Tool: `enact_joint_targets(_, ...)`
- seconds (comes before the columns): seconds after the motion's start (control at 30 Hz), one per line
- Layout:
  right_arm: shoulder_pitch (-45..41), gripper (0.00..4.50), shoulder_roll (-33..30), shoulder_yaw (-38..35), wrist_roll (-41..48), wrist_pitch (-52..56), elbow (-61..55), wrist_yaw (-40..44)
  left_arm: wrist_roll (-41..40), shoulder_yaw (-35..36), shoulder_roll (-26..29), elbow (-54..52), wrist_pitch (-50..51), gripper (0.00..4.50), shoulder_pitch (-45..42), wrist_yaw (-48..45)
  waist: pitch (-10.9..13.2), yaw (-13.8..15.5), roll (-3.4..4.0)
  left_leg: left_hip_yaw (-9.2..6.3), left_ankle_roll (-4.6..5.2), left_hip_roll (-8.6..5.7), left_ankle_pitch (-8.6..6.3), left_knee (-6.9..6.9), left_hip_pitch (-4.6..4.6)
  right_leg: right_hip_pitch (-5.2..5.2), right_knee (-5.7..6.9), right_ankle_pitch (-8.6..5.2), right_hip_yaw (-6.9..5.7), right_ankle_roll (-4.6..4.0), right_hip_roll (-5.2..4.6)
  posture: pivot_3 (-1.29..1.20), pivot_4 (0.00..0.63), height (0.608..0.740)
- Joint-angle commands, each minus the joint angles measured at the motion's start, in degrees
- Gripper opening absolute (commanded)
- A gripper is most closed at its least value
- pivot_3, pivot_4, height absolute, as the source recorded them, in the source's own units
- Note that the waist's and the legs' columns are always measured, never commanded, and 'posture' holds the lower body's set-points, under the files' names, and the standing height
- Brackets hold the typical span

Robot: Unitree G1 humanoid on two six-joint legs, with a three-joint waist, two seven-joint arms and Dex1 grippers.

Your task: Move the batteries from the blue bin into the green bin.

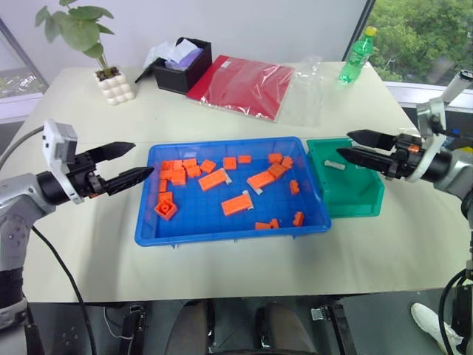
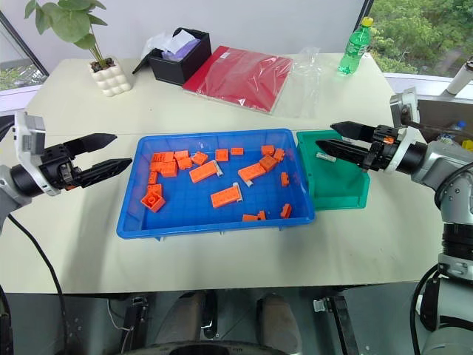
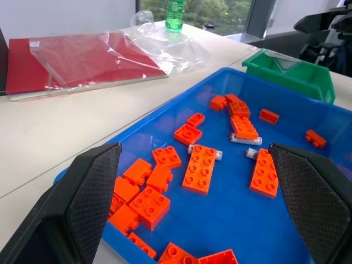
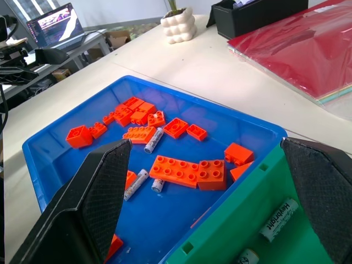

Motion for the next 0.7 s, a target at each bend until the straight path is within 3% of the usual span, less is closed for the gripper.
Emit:
enact_joint_targets(0.03,-0.3,4.47,-0.1,-1.1,0.3,-0.7,-1.3,0.1,-0.4,0.9,0.4,-1.0,-0.5,4.5,-0.2,-0.1,0.0,0.0,0.0,0.0,0.0,0.0,0.0,0.0,0.0,0.0,0.0,0.0,0.0,0.0,0.0,0.0,0.15,0.74)
enact_joint_targets(0.7,-2.2,4.47,-0.1,-0.3,-0.8,-0.8,-0.5,0.4,0.3,1.7,-0.1,-0.8,-2.2,4.5,0.4,0.9,0.0,0.0,0.0,0.0,0.0,0.0,0.0,0.0,0.0,0.0,0.0,0.0,0.0,0.0,0.0,0.0,0.15,0.74)
